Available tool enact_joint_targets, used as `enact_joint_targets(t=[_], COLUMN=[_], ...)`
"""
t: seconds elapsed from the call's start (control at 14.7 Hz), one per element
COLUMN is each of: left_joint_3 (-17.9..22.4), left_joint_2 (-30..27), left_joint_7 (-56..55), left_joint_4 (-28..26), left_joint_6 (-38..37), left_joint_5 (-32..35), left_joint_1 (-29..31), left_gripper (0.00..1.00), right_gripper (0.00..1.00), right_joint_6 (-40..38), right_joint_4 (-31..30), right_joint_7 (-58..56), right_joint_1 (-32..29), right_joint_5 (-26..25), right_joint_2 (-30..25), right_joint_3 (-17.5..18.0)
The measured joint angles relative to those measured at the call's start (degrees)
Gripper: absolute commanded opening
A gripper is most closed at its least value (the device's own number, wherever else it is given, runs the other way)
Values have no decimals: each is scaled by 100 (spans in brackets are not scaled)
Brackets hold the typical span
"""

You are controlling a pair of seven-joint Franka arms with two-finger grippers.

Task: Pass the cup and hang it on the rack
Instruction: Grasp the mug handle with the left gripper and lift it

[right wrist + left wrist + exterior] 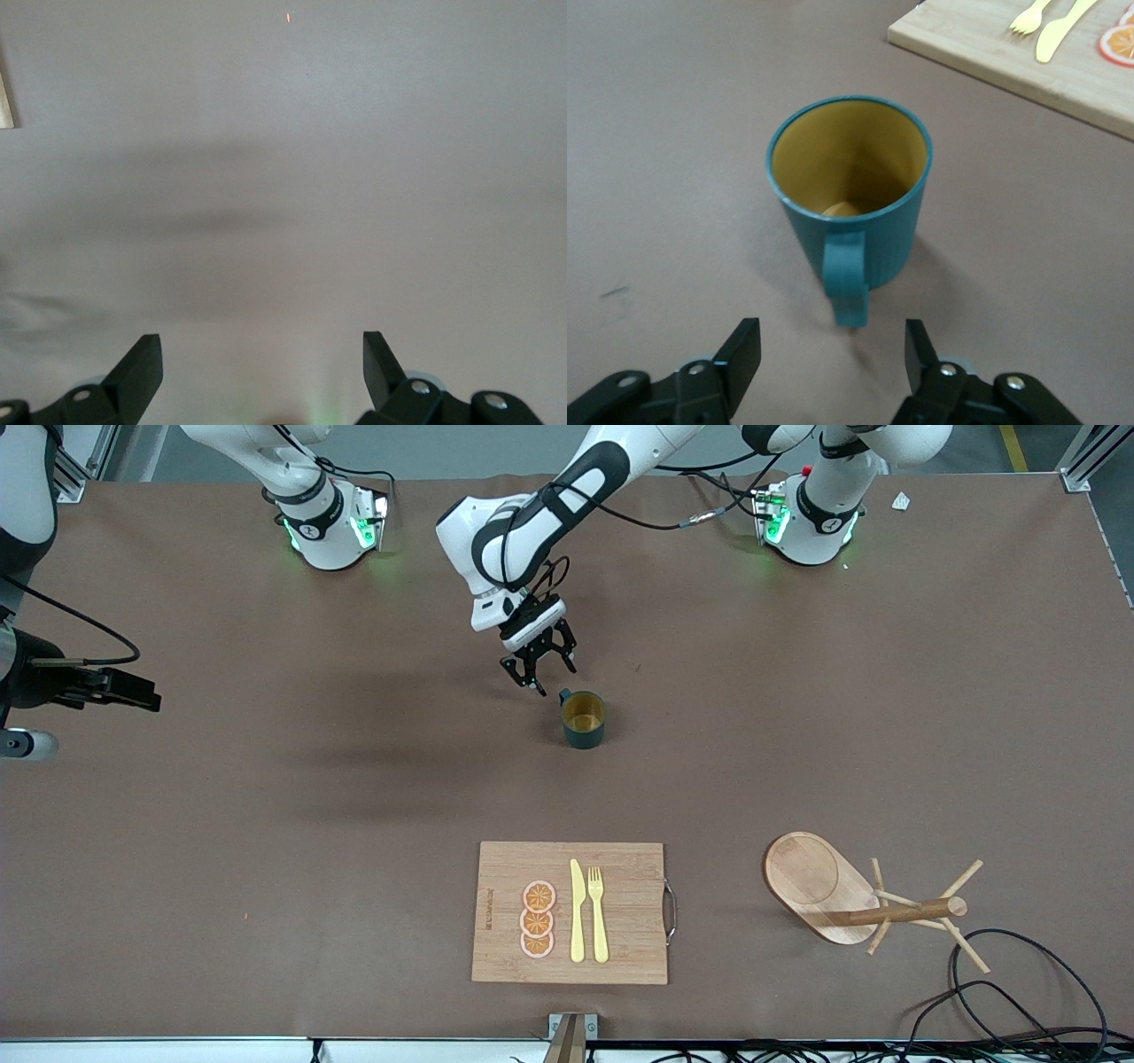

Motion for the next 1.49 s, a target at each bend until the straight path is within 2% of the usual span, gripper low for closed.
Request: enact_joint_targets(t=[0.14,0.34,0.75,0.95,1.09,1.36,1.49], left_joint_3=[20,39,159,170,175,209,215], left_joint_2=[112,246,336,336,336,337,337], left_joint_7=[-154,-212,-213,-213,-213,-213,-212], left_joint_4=[59,76,92,97,104,113,136], left_joint_6=[0,0,0,0,0,-1,0], left_joint_5=[213,442,557,562,562,562,562], left_joint_1=[2,3,6,7,9,14,16], left_gripper=[72,64,53,44,35,7,1], right_gripper=[100,100,100,100,100,100,100], right_joint_6=[0,0,21,26,105,135,114], right_joint_4=[0,1,-3,-255,-567,-795,-801], right_joint_7=[254,814,404,290,217,109,101], right_joint_1=[2,32,-13,-90,-102,-109,-119], right_joint_5=[13,36,36,36,36,36,36], right_joint_2=[-1,-39,-152,-452,-739,-1006,-1046], right_joint_3=[4,40,4,-26,-36,-38,-39])
